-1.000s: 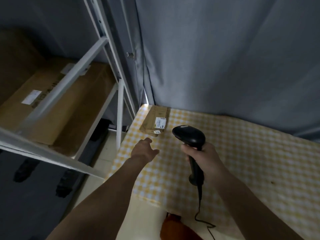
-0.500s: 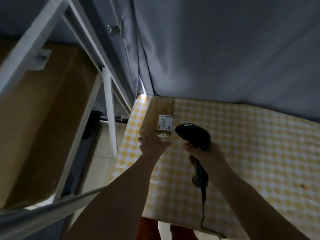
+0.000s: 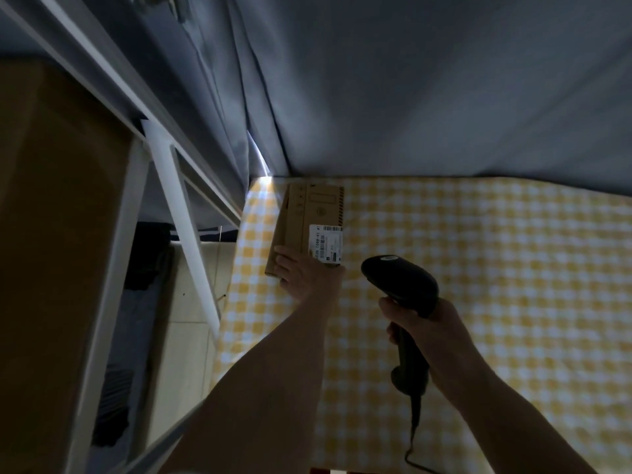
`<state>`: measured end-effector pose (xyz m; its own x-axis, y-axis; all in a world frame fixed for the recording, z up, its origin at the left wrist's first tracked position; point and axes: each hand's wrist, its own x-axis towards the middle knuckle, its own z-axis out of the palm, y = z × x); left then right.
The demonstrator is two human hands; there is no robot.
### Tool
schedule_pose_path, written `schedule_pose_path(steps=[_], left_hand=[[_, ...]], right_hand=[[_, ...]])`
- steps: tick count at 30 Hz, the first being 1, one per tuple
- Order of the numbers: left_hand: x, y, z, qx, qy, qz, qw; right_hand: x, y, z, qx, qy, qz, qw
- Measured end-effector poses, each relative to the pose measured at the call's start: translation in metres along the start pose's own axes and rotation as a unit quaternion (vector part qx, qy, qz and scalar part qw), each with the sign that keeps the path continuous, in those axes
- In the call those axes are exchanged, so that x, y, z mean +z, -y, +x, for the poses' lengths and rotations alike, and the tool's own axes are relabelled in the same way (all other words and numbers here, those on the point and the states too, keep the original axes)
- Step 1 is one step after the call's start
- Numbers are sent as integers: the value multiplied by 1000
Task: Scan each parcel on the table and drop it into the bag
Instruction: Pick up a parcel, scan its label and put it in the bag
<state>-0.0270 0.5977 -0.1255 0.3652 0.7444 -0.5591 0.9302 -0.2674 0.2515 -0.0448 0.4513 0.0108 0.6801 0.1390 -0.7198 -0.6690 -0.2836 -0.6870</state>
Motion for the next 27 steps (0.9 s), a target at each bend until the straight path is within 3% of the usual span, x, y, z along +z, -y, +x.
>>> schedule_pose_path(steps=[4, 7, 11, 15, 27], left_hand=[[-9, 2, -1, 41, 9, 20, 999], [-27, 11, -11, 134, -13, 25, 991], [-71, 13, -28, 305, -57, 14, 950], [-126, -1, -57, 414, -108, -12, 904], [-271, -47, -173, 511, -159, 34, 844]], right_hand=[[-1, 4, -5, 0, -7, -4, 1000], [-4, 10, -18, 0, -2, -21, 1000], [-10, 27, -50, -37, 12, -67, 997], [-17, 53, -91, -99, 16, -112, 989], [-46, 118, -220, -265, -32, -109, 958]])
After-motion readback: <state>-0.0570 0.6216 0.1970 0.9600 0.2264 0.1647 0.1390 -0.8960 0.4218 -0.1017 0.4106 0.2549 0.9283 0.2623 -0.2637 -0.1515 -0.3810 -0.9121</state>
